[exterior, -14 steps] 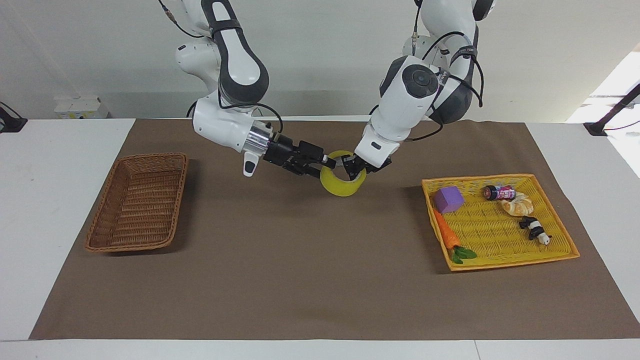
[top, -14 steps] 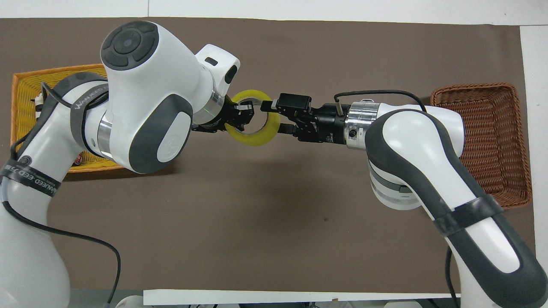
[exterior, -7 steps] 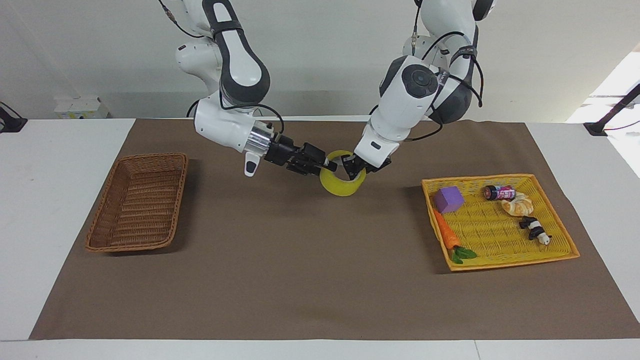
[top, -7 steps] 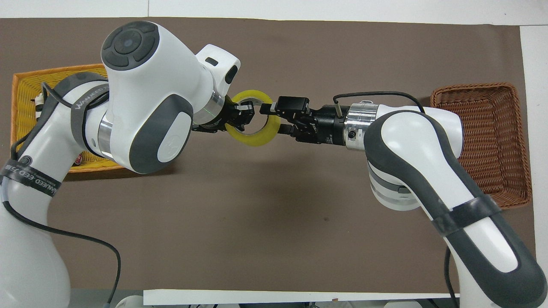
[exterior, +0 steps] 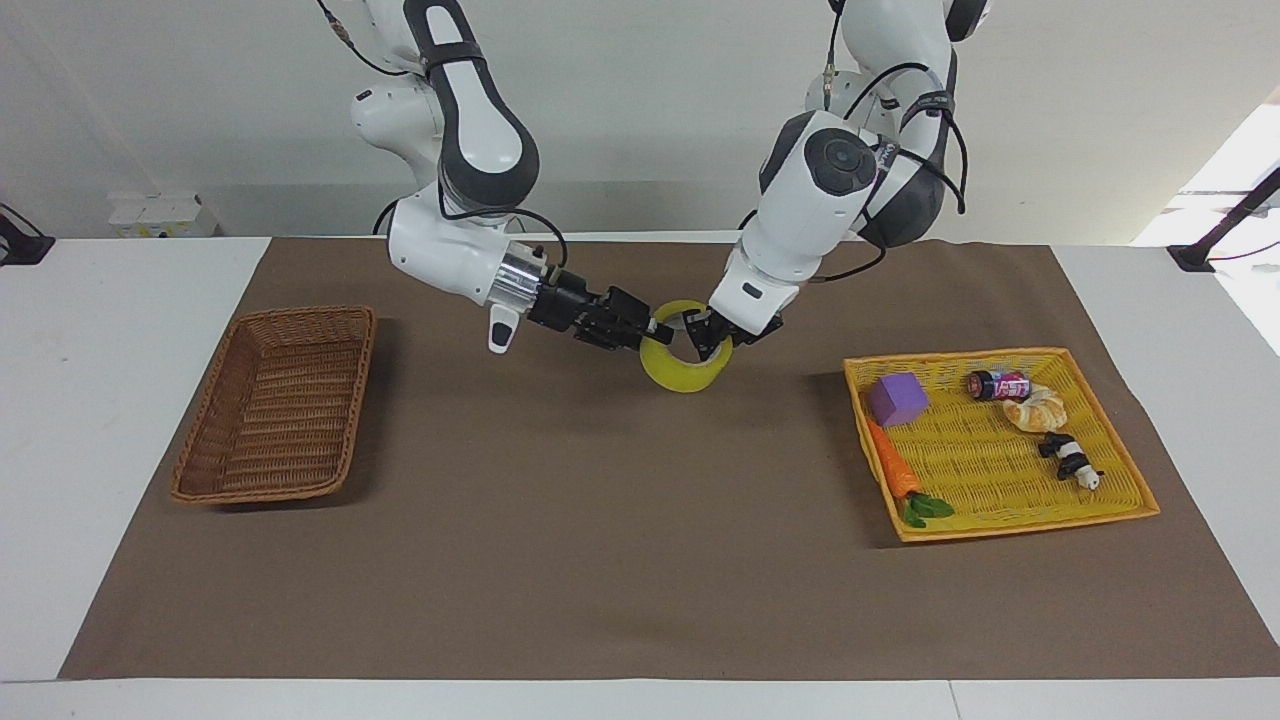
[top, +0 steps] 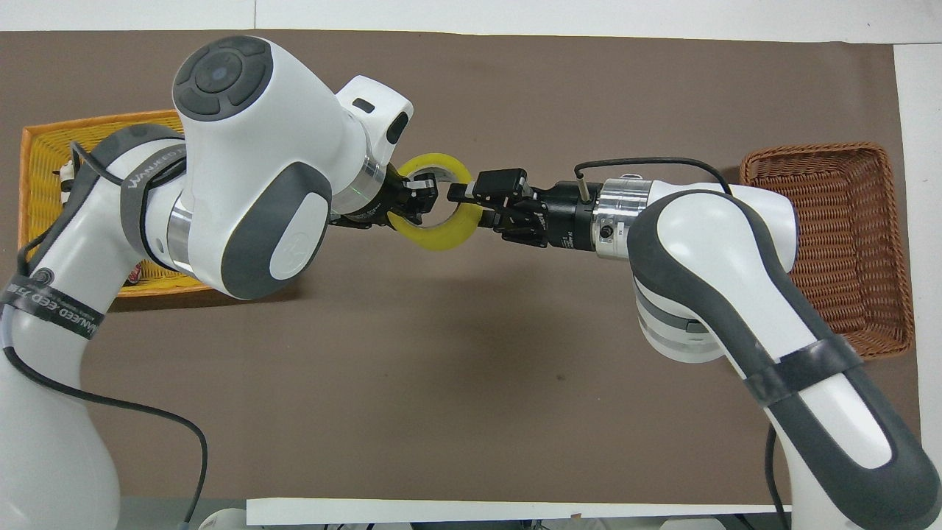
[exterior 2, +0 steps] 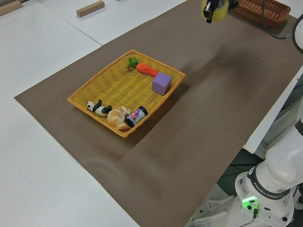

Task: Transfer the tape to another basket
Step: 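Grasp the tape rim with the right gripper beside the left gripper, then open the left gripper and withdraw it while the right gripper holds tape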

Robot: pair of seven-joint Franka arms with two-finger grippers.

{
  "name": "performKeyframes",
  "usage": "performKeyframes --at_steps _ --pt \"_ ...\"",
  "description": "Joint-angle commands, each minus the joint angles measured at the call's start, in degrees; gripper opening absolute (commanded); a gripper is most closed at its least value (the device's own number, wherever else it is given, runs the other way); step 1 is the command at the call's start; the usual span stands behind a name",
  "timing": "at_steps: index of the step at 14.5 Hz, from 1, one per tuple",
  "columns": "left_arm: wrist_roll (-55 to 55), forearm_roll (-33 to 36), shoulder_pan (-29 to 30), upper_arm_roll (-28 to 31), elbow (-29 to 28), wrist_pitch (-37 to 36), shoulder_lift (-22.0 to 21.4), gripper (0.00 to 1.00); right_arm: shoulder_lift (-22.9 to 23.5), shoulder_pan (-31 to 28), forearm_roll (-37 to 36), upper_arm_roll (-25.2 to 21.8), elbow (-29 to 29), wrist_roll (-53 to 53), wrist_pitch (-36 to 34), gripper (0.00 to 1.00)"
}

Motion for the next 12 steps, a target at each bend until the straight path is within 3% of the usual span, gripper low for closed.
performKeyframes --at_steps 1,3,5,7,12 --pt "-0.3 -0.5 0.3 0.6 -0.2 -3.6 -3.1 0.98 -1.3 -0.4 1.2 0.0 -0.8 0.7 -0.2 0.0" --pt "0.1 0.6 2.7 1.1 1.7 -7.8 -5.5 0.98 -1.3 -0.7 0.2 -0.2 -0.5 0.5 -0.5 0.0" --pt "1.2 1.8 7.2 2.3 2.4 -12.7 -9.4 0.99 -1.3 -5.1 -3.6 -0.4 -0.4 -0.7 -4.2 0.0" --pt "7.2 1.9 14.2 2.6 2.2 -15.7 -11.1 0.99 -1.2 -13.9 -12.4 -0.4 1.2 -3.1 -12.9 0.0" --pt "30.2 4.5 35.9 2.9 -1.8 -14.9 -12.5 0.99 0.7 -36.8 -32.7 -0.4 8.4 -13.8 -33.5 0.0"
